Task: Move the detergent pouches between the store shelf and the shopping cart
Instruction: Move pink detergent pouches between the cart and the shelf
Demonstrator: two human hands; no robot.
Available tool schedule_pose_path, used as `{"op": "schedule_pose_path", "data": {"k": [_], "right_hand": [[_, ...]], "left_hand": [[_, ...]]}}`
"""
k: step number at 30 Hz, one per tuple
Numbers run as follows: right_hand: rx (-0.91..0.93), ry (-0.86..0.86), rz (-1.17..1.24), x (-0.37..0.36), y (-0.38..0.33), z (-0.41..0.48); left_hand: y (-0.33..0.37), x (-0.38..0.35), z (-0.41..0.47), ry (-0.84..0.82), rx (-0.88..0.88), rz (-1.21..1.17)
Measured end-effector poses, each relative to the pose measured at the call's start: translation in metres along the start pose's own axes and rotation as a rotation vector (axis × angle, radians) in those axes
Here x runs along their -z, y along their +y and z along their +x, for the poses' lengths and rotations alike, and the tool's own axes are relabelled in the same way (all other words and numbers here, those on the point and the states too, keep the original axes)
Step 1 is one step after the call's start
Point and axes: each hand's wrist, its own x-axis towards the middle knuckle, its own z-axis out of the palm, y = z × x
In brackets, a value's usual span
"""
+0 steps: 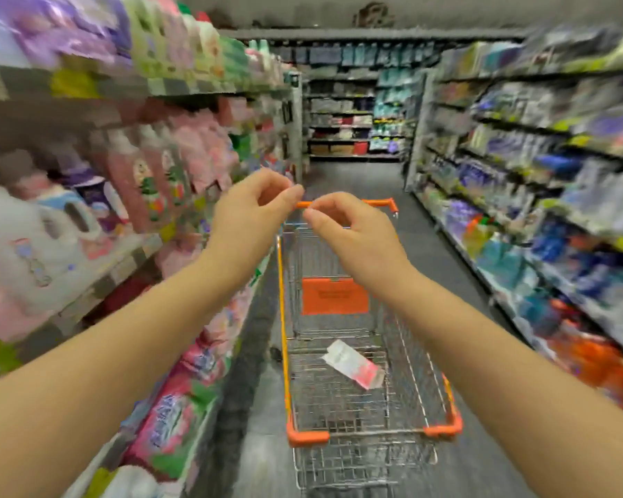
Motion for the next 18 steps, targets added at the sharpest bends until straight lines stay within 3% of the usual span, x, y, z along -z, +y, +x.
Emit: {"op": "schedule_pose_path", "data": {"k": [9,14,18], "right_hand": [[-0.369,0.068,-0.09,0.03,0.187,0.062],[-0.594,0.094,-0.017,-0.007,0.315,0.08],[-0.829,0.046,0.043,-0.05,0.41,0.086]], "left_hand": [[-0.136,-0.166,0.083,-0.27,0.197,-0.045],[-0.235,-0.245,0.08,-0.309,0.392,0.052],[-0.315,-0.301,0.074,-0.235,0.623,0.095]]}}
